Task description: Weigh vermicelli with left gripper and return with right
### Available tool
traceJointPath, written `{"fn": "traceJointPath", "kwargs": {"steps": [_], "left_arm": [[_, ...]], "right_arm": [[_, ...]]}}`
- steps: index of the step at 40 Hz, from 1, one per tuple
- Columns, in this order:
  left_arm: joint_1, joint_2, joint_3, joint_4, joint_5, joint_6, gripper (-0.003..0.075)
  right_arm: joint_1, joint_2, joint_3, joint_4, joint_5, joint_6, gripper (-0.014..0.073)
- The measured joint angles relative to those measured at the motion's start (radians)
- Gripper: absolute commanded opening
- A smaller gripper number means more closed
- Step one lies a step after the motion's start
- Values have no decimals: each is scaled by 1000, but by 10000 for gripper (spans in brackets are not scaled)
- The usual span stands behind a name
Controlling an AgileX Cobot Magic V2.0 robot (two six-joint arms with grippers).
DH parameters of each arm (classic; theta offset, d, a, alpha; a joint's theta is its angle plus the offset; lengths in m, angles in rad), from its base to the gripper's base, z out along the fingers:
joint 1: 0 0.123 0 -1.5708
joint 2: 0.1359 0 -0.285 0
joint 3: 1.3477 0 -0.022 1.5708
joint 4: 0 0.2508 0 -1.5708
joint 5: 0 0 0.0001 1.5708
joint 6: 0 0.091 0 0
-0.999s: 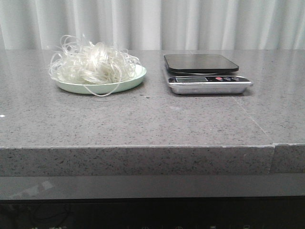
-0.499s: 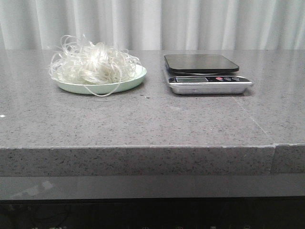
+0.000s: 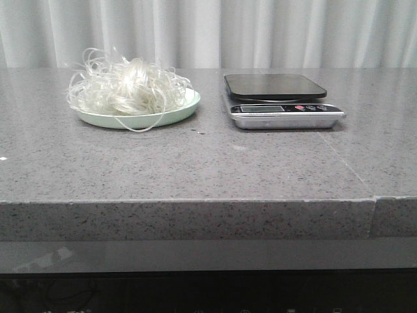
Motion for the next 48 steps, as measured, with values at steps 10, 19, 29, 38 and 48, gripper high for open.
{"fn": "traceJointPath", "kwargs": {"steps": [10, 19, 29, 38, 48], "left_arm": [[4, 0, 0, -2, -14, 0, 157], [4, 0, 0, -2, -14, 0, 157], [4, 0, 0, -2, -14, 0, 157], [4, 0, 0, -2, -14, 0, 157], [4, 0, 0, -2, -14, 0, 157]], "right_arm": [[0, 0, 0, 0, 0, 0, 132], [0, 0, 0, 0, 0, 0, 132], [0, 0, 0, 0, 0, 0, 132], [0, 0, 0, 0, 0, 0, 132], [-92, -80, 101, -13, -49, 0, 132]]}}
